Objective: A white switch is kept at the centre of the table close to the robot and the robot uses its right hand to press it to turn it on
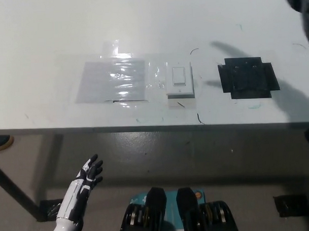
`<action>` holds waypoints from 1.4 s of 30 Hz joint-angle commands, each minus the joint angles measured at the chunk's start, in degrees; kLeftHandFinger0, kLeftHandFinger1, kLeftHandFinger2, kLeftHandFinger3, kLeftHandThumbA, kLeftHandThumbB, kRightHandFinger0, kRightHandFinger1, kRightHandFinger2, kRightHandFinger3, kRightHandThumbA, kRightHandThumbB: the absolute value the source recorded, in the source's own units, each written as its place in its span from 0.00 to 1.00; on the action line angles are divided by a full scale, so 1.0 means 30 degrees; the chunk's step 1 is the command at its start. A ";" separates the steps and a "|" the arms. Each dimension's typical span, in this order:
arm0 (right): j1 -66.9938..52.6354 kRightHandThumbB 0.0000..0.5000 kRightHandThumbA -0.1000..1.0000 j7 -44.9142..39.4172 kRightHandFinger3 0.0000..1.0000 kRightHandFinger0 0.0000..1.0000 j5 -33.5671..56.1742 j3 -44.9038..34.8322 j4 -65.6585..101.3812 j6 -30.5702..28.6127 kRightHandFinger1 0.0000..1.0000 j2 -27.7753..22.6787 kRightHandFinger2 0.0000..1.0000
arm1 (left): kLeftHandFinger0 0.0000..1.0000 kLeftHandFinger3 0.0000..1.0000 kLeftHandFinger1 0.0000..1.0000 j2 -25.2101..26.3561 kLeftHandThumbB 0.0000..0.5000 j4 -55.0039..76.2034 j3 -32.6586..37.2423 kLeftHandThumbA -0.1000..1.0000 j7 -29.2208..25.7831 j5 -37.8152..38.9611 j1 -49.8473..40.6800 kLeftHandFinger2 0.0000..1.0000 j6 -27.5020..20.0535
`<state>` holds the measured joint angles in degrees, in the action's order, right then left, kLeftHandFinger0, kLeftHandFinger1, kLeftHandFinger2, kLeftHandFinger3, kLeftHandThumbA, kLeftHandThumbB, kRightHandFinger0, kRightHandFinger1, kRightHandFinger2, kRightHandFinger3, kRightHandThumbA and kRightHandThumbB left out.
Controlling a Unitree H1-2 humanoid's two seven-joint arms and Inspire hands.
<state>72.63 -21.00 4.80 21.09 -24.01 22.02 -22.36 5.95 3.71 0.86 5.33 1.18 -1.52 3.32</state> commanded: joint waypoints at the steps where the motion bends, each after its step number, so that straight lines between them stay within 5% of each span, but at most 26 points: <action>1: 0.2828 0.59 1.00 -0.3015 1.00 1.00 -0.2931 0.2936 -0.2483 0.0123 1.00 0.0426 1.00 | 1.00 1.00 1.00 0.0105 0.00 0.0426 0.0079 0.89 0.0268 0.0155 -0.0102 1.00 -0.0247; 9: 0.2223 0.48 1.00 -0.3317 1.00 1.00 -0.4078 0.4494 -0.3729 -0.0582 1.00 0.1392 1.00 | 1.00 1.00 1.00 0.0015 0.04 0.0434 0.0135 0.88 0.0138 -0.0095 -0.0219 1.00 -0.0470; 15: 0.1501 0.54 1.00 -0.3254 1.00 1.00 -0.4419 0.3923 -0.3831 0.0587 1.00 0.1896 1.00 | 1.00 1.00 1.00 0.0096 0.05 0.0497 0.0096 0.85 0.0040 -0.0296 -0.0116 1.00 -0.0566; 21: 0.1104 0.56 1.00 -0.3811 1.00 1.00 -0.5121 0.4335 -0.5099 -0.1742 1.00 0.2310 1.00 | 1.00 1.00 1.00 0.0033 0.05 0.0524 0.0046 0.86 0.0004 -0.0265 -0.0265 1.00 -0.0425; 26: 0.0692 0.59 1.00 -0.4124 1.00 1.00 -0.5891 0.4819 -0.5451 -0.1812 1.00 0.2777 1.00 | 1.00 1.00 1.00 0.0059 0.05 0.0399 0.0072 0.86 0.0026 -0.0309 -0.0271 1.00 -0.0522; 30: 0.0058 0.58 1.00 -0.4003 1.00 1.00 -0.6564 0.5224 -0.5865 -0.2874 1.00 0.2967 1.00 | 1.00 1.00 1.00 0.0073 0.03 0.0353 0.0101 0.86 0.0068 -0.0316 -0.0327 1.00 -0.0697; 31: -0.0227 0.51 1.00 -0.4227 1.00 1.00 -0.6500 0.5244 -0.5499 -0.3500 1.00 0.2844 1.00 | 1.00 1.00 1.00 0.0028 0.02 0.0334 0.0084 0.85 0.0006 -0.0341 -0.0315 1.00 -0.0705; 42: -0.0990 0.56 1.00 -0.4509 1.00 1.00 -0.8152 0.5962 -0.5810 -0.3355 1.00 0.3162 1.00 | 1.00 1.00 1.00 0.0016 0.03 0.0585 0.0090 0.83 0.0064 -0.0285 -0.0328 1.00 -0.0374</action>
<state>67.07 -33.50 -16.89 39.21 -41.82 14.65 -12.92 5.97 3.88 0.93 5.45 0.49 -2.54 3.09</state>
